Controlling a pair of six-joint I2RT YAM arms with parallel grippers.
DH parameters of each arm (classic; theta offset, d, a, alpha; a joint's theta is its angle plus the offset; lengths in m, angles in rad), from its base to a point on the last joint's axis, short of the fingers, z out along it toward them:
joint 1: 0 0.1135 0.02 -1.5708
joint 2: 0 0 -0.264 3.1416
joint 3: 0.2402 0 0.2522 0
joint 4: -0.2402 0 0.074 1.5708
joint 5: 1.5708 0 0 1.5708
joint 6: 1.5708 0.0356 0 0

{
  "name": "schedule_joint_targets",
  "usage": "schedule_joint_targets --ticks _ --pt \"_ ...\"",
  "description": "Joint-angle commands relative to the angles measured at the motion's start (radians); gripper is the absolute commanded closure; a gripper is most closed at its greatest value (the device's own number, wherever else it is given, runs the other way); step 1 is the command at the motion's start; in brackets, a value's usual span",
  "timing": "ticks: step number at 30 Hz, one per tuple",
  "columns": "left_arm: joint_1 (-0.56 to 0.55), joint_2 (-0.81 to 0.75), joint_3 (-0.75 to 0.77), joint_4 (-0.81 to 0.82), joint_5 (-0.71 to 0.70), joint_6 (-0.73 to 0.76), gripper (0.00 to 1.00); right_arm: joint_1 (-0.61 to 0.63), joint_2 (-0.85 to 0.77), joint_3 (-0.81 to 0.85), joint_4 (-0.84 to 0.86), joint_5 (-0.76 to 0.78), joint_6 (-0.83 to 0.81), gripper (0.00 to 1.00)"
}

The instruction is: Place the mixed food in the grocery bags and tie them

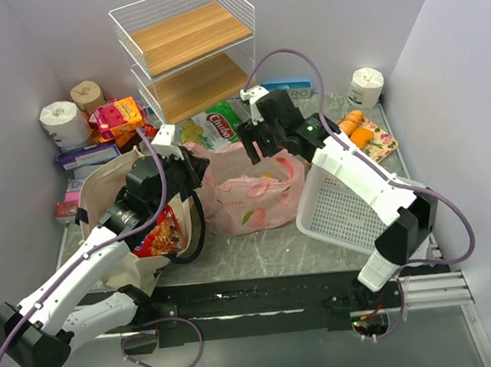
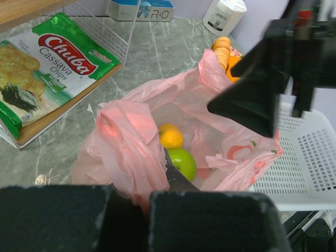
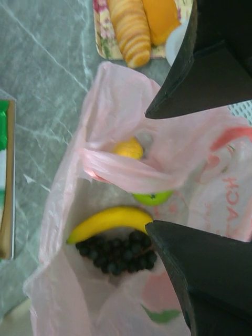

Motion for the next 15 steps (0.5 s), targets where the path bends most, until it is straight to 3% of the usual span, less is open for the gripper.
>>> schedule_joint_targets --ticks 1,3,4,7,9,11,14,15 --pt "-0.002 -0.024 0.027 0.018 -0.010 -0.004 0.99 0.005 0.061 0.085 0.007 0.098 -0.077 0.25" --pt "-0.004 -0.024 0.029 0.018 -0.018 -0.004 0.99 0.005 0.081 0.127 0.009 0.129 -0.077 0.40" --pt "-0.004 -0.025 0.030 0.012 -0.022 -0.002 0.99 0.005 0.096 0.155 0.003 0.146 -0.080 0.61" --pt "-0.002 -0.030 0.053 -0.025 -0.114 -0.013 0.99 0.000 0.137 0.386 -0.133 0.198 -0.037 1.00" --pt "0.002 -0.041 0.077 -0.048 -0.235 -0.015 0.99 -0.012 0.144 0.581 -0.230 0.216 0.004 1.00" --pt "0.034 -0.053 0.087 -0.051 -0.262 -0.015 0.99 -0.047 0.107 0.638 -0.246 0.206 0.026 1.00" --pt "0.108 -0.047 0.099 -0.067 -0.222 -0.041 0.99 -0.138 0.001 0.535 -0.204 0.149 0.075 1.00" --pt "0.125 -0.044 0.104 -0.070 -0.204 -0.045 0.99 -0.167 -0.029 0.411 -0.189 0.088 0.102 1.00"
